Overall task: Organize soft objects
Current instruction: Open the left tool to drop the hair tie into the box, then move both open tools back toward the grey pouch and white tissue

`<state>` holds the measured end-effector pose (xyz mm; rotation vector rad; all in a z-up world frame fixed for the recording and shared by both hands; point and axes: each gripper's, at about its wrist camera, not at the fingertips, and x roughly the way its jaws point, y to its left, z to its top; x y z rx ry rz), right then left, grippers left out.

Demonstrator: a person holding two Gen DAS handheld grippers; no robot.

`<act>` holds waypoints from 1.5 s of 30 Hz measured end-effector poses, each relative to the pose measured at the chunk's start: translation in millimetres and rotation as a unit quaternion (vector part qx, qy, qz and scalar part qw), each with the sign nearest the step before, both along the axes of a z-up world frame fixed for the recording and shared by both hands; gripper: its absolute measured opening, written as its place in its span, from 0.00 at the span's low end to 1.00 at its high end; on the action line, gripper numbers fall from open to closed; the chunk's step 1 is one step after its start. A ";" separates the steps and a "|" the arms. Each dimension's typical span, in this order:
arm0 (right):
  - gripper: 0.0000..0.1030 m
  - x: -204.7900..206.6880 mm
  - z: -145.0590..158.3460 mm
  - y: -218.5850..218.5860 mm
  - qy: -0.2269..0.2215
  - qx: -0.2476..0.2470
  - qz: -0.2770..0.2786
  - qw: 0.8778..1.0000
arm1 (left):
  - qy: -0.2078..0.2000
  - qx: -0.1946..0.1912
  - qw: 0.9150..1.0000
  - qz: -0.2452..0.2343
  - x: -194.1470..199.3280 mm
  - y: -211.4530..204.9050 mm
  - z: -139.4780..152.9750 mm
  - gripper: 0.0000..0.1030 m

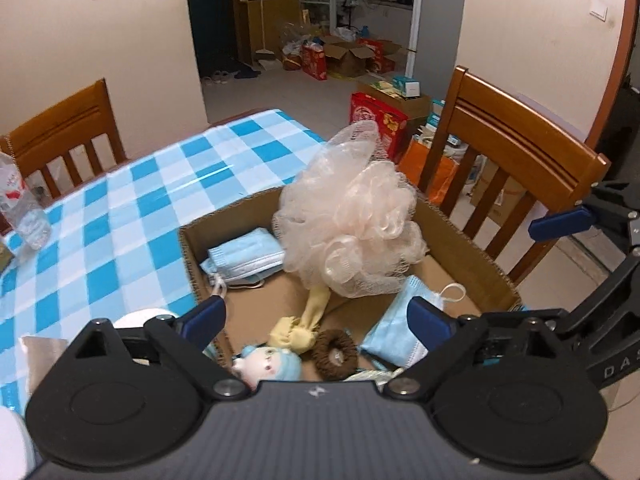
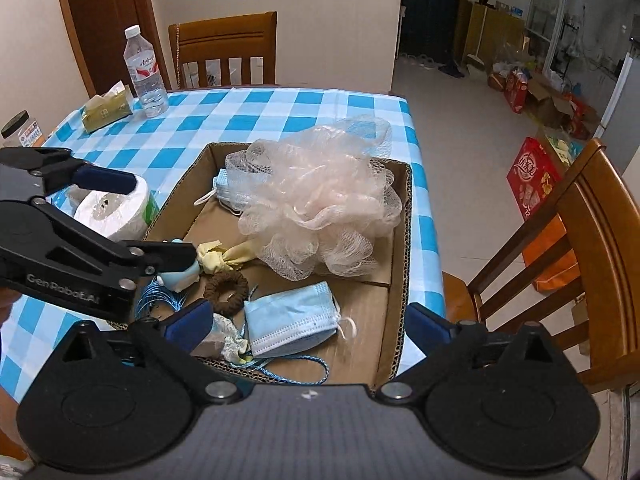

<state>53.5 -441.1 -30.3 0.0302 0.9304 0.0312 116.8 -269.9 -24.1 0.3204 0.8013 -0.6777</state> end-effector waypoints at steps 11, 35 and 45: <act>1.00 -4.5 0.7 17.2 -0.015 0.023 -0.015 1.000 | -0.019 0.004 0.999 0.030 -15.0 30.8 5.8 0.96; 1.00 11.5 24.7 142.6 -0.014 -0.014 -0.013 1.000 | -0.007 0.023 0.998 0.054 -15.8 154.5 13.4 0.96; 1.00 52.3 32.1 224.7 -0.008 -0.003 -0.005 1.000 | -0.014 0.032 0.999 0.031 8.9 226.9 11.6 0.96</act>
